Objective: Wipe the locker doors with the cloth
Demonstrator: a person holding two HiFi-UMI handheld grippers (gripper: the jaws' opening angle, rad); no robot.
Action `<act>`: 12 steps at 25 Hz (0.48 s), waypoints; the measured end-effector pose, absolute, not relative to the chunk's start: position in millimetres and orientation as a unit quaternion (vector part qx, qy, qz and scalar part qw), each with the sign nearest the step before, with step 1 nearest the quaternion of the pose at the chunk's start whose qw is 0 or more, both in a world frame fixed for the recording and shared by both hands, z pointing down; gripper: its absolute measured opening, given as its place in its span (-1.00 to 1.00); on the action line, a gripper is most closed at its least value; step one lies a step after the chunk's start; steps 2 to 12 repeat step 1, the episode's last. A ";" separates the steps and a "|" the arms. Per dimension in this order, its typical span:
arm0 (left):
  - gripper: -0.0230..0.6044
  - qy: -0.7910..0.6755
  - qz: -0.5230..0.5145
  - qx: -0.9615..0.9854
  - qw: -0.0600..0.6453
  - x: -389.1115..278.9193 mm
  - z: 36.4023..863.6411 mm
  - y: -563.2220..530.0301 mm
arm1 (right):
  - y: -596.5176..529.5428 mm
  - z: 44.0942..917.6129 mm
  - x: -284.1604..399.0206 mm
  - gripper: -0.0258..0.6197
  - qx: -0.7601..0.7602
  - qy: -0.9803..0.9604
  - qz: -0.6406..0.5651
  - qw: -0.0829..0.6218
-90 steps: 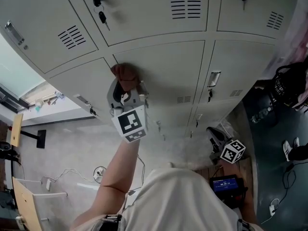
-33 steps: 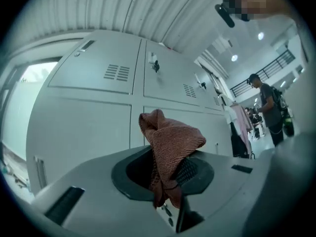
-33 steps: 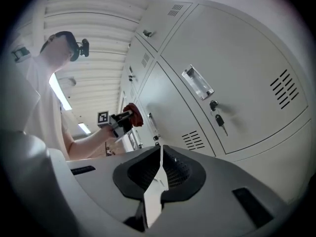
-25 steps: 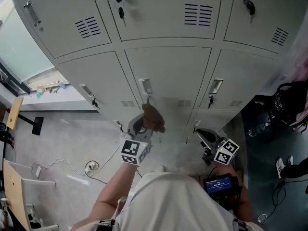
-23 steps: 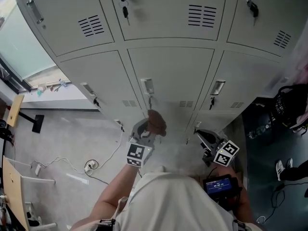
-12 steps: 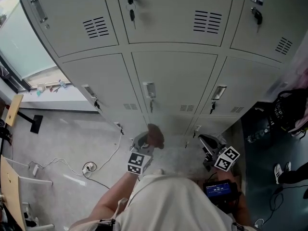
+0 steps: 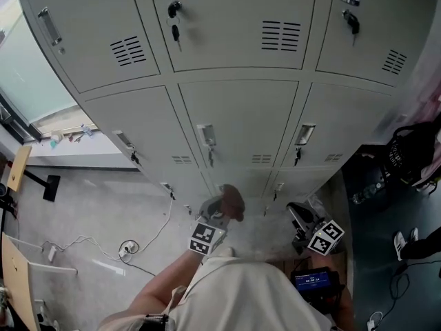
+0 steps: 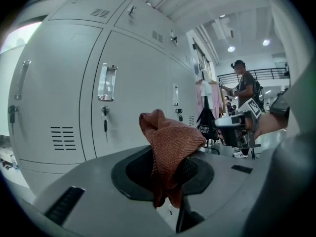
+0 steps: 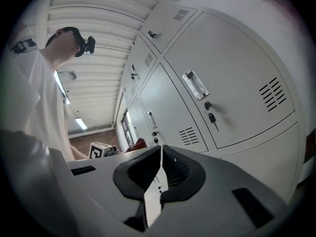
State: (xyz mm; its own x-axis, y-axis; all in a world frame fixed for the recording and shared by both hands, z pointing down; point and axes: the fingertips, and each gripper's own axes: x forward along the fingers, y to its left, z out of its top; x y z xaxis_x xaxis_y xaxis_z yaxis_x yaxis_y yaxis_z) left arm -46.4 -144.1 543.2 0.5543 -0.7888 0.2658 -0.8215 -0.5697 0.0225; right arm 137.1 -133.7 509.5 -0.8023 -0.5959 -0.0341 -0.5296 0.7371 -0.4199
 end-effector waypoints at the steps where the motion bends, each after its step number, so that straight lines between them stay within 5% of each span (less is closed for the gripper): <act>1: -0.67 -0.451 0.119 0.881 0.076 -39.8 545.6 -141.6 | -129.4 510.3 142.9 -0.85 -0.309 0.926 -0.200 0.084; 12: -0.67 -0.451 0.119 0.881 0.076 -39.8 545.6 -141.6 | -129.4 510.3 142.9 -0.85 -0.309 0.926 -0.200 0.084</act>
